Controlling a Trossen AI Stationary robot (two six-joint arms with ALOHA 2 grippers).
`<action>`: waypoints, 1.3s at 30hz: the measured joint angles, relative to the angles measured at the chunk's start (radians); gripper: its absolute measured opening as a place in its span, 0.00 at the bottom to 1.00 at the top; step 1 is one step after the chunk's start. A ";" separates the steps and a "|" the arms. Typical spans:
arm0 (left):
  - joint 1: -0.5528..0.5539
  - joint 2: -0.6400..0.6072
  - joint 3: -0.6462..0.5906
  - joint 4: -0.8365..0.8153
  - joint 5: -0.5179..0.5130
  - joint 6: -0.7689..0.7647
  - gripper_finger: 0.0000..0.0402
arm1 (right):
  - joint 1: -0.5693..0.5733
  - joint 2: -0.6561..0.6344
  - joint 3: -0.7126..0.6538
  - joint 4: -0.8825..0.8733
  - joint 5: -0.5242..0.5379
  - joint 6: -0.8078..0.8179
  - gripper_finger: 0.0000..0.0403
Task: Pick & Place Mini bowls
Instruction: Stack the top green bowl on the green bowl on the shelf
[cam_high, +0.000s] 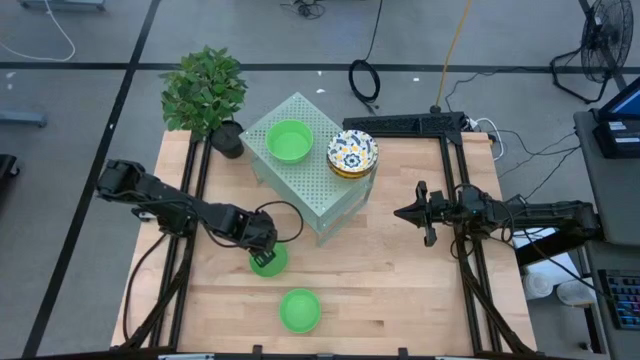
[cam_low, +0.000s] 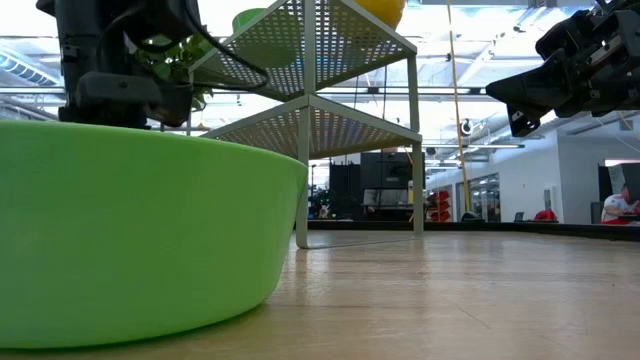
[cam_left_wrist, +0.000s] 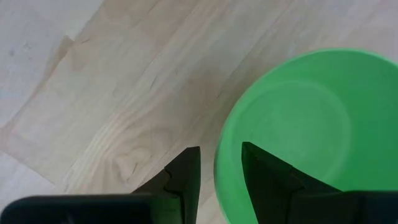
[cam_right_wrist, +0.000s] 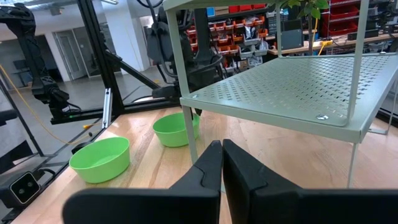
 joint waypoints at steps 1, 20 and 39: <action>0.000 -0.001 0.000 0.003 0.000 0.003 0.30 | 0.000 0.000 0.000 0.000 0.000 0.000 0.00; 0.000 -0.001 -0.003 0.003 0.001 0.008 0.30 | 0.000 0.000 0.000 0.000 0.000 0.000 0.00; 0.000 -0.002 -0.024 -0.002 0.050 -0.002 0.30 | 0.000 0.000 0.000 0.000 0.000 0.000 0.00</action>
